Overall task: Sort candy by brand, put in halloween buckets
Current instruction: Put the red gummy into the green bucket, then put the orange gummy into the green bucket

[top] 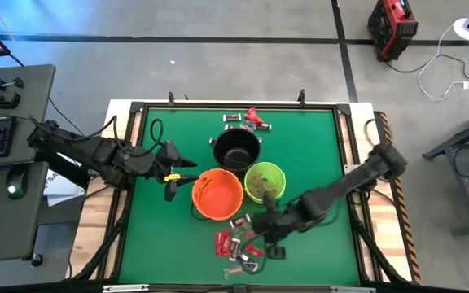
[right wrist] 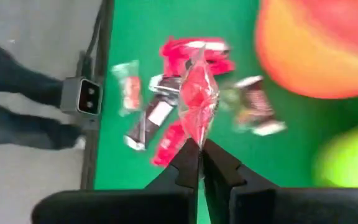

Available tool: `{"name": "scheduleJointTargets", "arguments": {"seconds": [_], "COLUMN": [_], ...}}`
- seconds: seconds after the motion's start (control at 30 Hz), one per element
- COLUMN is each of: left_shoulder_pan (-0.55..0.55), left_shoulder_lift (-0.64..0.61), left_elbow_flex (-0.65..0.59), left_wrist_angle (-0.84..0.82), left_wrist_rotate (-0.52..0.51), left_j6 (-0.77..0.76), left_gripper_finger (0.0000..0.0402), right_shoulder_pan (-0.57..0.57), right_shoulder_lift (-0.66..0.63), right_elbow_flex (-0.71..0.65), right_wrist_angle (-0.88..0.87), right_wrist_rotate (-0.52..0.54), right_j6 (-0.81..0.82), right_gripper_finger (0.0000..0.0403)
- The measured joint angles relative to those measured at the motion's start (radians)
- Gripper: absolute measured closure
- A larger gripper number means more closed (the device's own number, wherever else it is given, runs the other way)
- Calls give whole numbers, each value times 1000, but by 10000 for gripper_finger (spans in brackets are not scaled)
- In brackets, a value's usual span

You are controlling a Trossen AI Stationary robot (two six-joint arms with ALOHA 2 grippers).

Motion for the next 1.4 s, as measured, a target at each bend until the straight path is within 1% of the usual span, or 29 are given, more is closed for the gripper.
{"name": "scheduleJointTargets", "arguments": {"seconds": [0.07, 0.13, 0.2, 0.23, 0.3, 0.4, 0.47, 0.53, 0.63, 0.73, 0.8, 0.9, 1.0, 1.07, 1.13, 1.23, 1.33, 1.4], "left_shoulder_pan": [0, 0, 0, 0, 0, 0, 0, 0, 0, 0, 0, 8, 31, 55, 87, 148, 237, 317], "left_shoulder_lift": [0, 0, 0, 0, 0, 0, 0, 0, 0, 0, 0, 0, 0, 0, 0, 0, 0, 0], "left_elbow_flex": [0, 0, 0, 0, 0, 0, 0, 0, 0, 0, 0, 0, 0, 0, 0, 0, 0, 0], "left_wrist_angle": [0, 0, 0, 1, 2, 2, 2, 3, 14, 45, 85, 160, 262, 335, 394, 425, 428, 428], "left_wrist_rotate": [0, -1, -2, -2, -3, -6, -6, -6, -8, -26, -42, -75, -117, -152, -178, -183, -176, -124], "left_j6": [0, 0, 0, 0, 0, -3, -24, -56, -113, -162, -173, -167, -150, -149, -149, -129, -123, -126], "left_gripper_finger": [198, 198, 198, 198, 198, 198, 198, 198, 198, 198, 198, 198, 198, 198, 198, 198, 198, 198], "right_shoulder_pan": [2, -7, -35, -57, -112, -197, -249, -293, -342, -386, -403, -408, -410, -424, -452, -525, -658, -767], "right_shoulder_lift": [-56, -115, -187, -223, -292, -379, -421, -438, -438, -434, -433, -442, -451, -455, -459, -468, -467, -465], "right_elbow_flex": [24, 7, -54, -99, -212, -377, -461, -526, -584, -617, -624, -609, -554, -496, -439, -383, -369, -387], "right_wrist_angle": [-106, -186, -215, -206, -147, 39, 162, 241, 254, 260, 269, 322, 337, 302, 262, 243, 245, 254], "right_wrist_rotate": [80, 194, 283, 295, 280, 215, 163, 104, 69, -2, -30, -48, -65, -64, -31, 39, 33, -14], "right_j6": [5, 35, 73, 88, 107, 112, 136, 196, 295, 336, 321, 241, 135, 78, 25, -82, -140, -139], "right_gripper_finger": [397, 399, 401, 401, 401, 402, 402, 402, 392, 360, 325, 267, 212, 186, 174, 170, 175, 181]}}
